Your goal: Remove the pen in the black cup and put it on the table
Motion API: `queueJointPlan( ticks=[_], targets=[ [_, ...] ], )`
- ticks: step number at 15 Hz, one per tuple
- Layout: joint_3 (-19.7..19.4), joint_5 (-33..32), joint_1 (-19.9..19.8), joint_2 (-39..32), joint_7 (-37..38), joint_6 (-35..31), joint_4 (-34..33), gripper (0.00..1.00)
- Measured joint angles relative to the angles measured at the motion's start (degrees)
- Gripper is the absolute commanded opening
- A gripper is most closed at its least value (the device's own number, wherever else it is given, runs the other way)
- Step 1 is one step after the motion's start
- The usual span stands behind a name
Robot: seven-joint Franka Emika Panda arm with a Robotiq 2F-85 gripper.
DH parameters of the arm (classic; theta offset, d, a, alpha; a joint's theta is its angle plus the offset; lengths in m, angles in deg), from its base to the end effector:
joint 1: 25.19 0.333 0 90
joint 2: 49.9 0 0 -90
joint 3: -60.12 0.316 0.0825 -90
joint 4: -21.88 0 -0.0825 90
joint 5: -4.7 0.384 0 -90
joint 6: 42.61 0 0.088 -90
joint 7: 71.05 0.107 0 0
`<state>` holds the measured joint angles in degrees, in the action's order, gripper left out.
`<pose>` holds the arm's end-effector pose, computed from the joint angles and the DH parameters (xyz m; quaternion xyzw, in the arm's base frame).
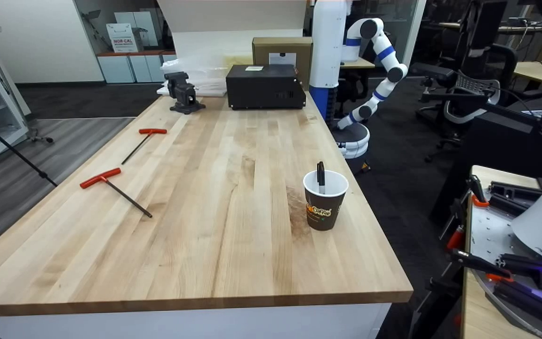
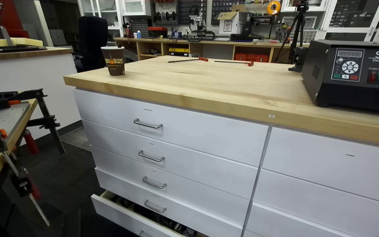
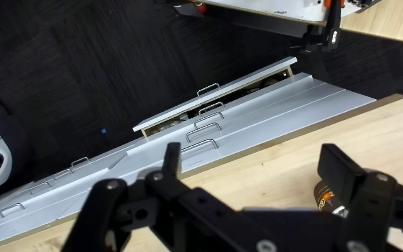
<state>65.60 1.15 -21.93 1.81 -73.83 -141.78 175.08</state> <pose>0.2772 0.0383 0.4870 0.9937 0.0869 -0.0192 0.0686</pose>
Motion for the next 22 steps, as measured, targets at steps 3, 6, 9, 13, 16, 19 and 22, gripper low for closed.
queueJointPlan(
  ticks=[3,6,9,13,16,19,22],
  targets=[
    [0.4,1.4,1.0,-1.5,0.8,-2.5,0.7,1.00],
    [2.0,4.9,2.6,-3.3,3.1,-6.9,1.8,1.00],
    [4.9,8.9,4.9,-5.1,6.0,-12.1,2.8,1.00],
    [9.2,12.0,8.0,-8.4,8.8,-21.6,3.8,1.00],
    [11.0,12.2,9.1,-13.4,9.4,-30.0,4.3,1.00],
    [11.0,12.2,9.4,-21.1,9.4,-36.3,4.0,1.00],
    [9.7,12.2,9.3,-30.3,9.4,-38.9,1.6,1.00]
  ],
)
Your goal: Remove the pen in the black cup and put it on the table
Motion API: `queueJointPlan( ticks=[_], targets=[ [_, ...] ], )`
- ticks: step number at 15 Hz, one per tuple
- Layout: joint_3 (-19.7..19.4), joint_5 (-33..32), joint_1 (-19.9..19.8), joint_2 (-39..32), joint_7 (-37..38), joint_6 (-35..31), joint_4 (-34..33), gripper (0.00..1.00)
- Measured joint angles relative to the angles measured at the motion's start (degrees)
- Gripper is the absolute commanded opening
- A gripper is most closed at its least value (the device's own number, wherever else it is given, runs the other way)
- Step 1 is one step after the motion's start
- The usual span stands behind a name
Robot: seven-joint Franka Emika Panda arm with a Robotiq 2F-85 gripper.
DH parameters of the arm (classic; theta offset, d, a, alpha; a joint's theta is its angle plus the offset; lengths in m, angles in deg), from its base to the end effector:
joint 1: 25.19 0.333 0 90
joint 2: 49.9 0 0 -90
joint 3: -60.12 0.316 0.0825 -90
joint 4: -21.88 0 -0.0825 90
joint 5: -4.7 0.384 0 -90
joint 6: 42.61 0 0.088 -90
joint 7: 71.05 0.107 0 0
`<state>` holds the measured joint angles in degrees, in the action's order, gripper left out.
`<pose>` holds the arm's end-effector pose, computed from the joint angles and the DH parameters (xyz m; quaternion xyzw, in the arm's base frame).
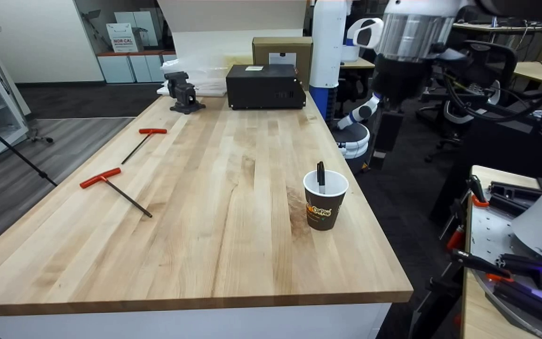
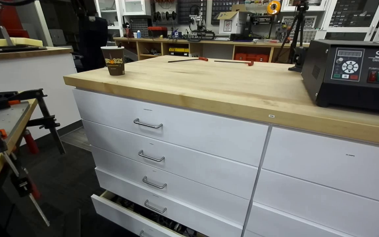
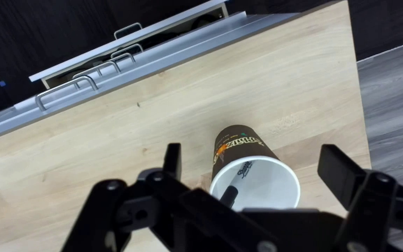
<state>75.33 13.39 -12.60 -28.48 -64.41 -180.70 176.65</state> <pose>0.3506 0.1799 0.3495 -0.9917 -0.1226 -0.0349 0.0154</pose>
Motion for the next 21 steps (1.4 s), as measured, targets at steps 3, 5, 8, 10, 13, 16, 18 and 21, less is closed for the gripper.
queueJointPlan(
  ticks=[3,5,8,10,13,16,18,21],
  targets=[
    [-1.7,0.0,-0.1,-8.4,-0.1,-1.1,-4.4,1.00],
    [-2.5,0.0,-0.1,-12.2,-0.4,-1.8,-7.4,1.00],
    [-3.0,-0.1,-0.1,-15.2,-0.5,-2.7,-11.1,1.00],
    [-3.0,-0.2,-0.2,-16.2,-0.5,-2.6,-12.9,1.00],
    [-3.1,-0.5,-0.2,-17.7,-0.5,-2.3,-14.2,1.00],
    [-3.1,-1.2,-0.3,-19.1,-0.5,-1.7,-14.6,1.00],
    [-3.1,-1.7,-0.3,-19.9,-0.5,-1.6,-14.6,1.00],
    [-3.1,-1.8,-0.3,-20.7,-0.5,-1.6,-14.8,1.00]
  ],
)
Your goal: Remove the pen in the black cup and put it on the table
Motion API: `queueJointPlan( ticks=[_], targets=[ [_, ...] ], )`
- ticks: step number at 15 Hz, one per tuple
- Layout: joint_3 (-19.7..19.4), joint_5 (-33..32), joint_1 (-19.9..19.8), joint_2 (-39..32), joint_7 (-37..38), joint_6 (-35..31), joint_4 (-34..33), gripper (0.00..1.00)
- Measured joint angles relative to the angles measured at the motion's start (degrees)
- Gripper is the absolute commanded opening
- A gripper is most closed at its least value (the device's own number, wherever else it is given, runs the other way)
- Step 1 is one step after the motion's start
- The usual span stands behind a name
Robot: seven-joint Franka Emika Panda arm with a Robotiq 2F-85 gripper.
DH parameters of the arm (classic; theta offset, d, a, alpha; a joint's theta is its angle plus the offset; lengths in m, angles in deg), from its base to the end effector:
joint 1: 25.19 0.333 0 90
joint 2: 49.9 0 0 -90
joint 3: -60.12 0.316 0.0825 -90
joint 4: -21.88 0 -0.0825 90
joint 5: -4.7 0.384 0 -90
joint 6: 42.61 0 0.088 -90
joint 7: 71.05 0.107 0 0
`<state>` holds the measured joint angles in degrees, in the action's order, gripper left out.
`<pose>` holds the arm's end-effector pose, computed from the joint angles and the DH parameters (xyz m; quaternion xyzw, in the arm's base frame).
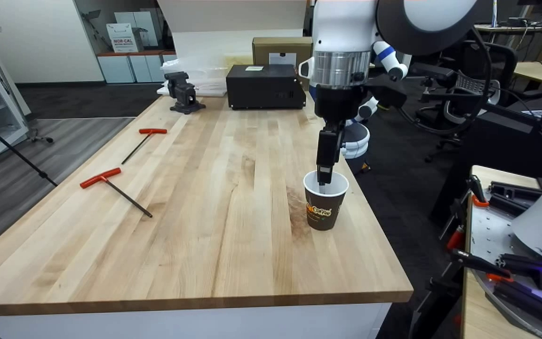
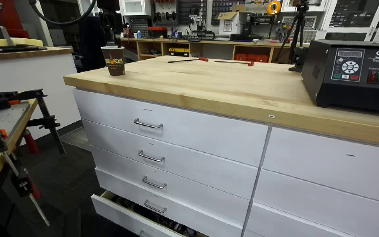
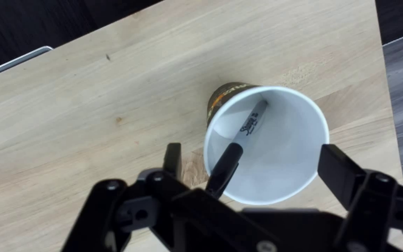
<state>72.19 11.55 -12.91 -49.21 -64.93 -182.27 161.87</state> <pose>0.4375 0.1982 0.3061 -0.9928 -0.1133 0.0069 0.0370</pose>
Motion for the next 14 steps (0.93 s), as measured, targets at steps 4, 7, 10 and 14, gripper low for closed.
queueJointPlan(
  ticks=[4,7,10,14],
  targets=[
    [0.0,-0.1,0.0,0.0,0.0,0.0,-0.3,1.00],
    [0.0,-0.1,0.0,-0.2,0.0,-0.1,-0.5,1.00],
    [0.0,-0.1,0.0,-1.0,-0.5,-0.5,-0.7,1.00],
    [-0.3,-0.1,-0.1,-2.9,-1.3,-1.7,-1.6,0.74]
  ],
)
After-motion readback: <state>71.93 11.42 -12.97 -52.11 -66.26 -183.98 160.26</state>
